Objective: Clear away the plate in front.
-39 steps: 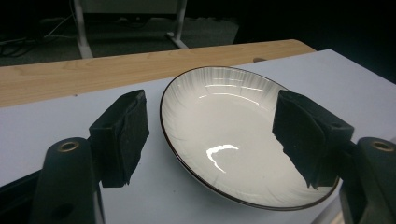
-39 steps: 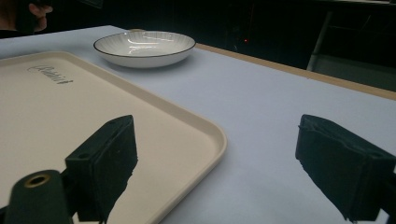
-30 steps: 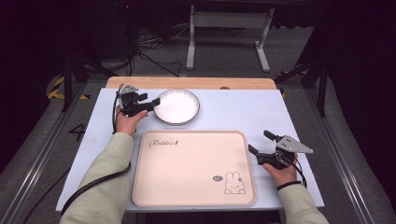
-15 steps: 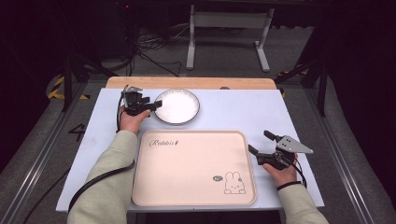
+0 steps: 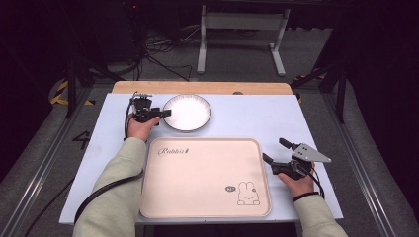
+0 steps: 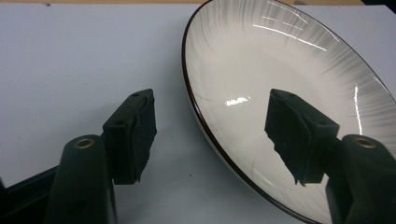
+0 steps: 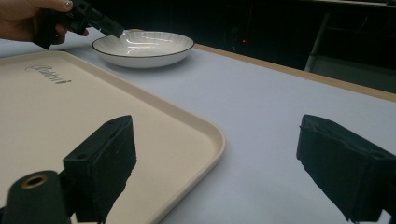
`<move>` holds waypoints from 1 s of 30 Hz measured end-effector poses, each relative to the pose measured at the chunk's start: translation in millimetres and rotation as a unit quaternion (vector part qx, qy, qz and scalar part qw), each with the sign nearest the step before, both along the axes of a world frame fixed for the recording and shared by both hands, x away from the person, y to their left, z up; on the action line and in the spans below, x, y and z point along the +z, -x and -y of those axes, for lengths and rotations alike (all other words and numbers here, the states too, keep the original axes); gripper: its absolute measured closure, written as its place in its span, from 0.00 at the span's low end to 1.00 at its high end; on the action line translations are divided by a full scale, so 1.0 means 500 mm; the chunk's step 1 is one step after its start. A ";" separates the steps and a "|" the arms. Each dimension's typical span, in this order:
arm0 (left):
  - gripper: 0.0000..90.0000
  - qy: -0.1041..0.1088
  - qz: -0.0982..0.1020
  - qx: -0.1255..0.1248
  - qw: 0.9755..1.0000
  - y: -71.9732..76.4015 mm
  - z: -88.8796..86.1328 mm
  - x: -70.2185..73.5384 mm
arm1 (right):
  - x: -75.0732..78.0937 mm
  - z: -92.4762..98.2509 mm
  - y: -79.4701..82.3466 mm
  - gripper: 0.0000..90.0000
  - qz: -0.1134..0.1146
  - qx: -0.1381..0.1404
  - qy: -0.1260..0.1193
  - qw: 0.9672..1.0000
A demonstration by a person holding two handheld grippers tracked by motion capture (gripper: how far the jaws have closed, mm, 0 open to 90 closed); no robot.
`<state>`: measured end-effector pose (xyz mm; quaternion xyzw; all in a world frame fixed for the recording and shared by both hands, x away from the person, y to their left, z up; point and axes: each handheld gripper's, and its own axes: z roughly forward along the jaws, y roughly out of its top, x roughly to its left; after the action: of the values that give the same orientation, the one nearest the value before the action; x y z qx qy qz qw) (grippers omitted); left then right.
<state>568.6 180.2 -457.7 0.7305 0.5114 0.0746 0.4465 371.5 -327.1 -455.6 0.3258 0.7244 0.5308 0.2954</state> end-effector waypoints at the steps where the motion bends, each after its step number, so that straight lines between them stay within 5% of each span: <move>1: 0.41 0.005 -0.008 -0.002 1.000 0.000 0.000 -0.001 | 0.000 0.000 0.000 0.13 0.000 0.000 0.000 1.000; 2: 0.50 0.012 -0.022 -0.003 1.000 -0.001 0.000 -0.003 | 0.000 0.000 0.000 0.13 0.000 0.000 0.000 1.000; 6: 0.55 0.008 -0.037 -0.007 0.999 -0.002 0.004 -0.009 | 0.000 0.000 0.000 0.13 0.000 0.000 0.000 1.000; 16: 0.67 -0.010 -0.029 -0.002 1.000 -0.003 0.021 -0.014 | 0.000 0.000 0.000 0.14 0.000 -0.002 0.000 1.000; 19: 0.73 0.023 -0.037 0.003 0.999 -0.005 0.011 -0.021 | 0.000 -0.001 0.001 0.14 0.000 -0.002 0.001 1.000; 30: 0.76 0.026 -0.050 0.018 0.998 -0.006 0.014 -0.017 | 0.000 -0.001 0.001 0.14 0.000 -0.003 0.001 1.000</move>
<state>571.7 173.1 -466.4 0.7124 0.5476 0.0330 0.4377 371.1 -326.5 -455.5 0.3275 0.7241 0.5290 0.2978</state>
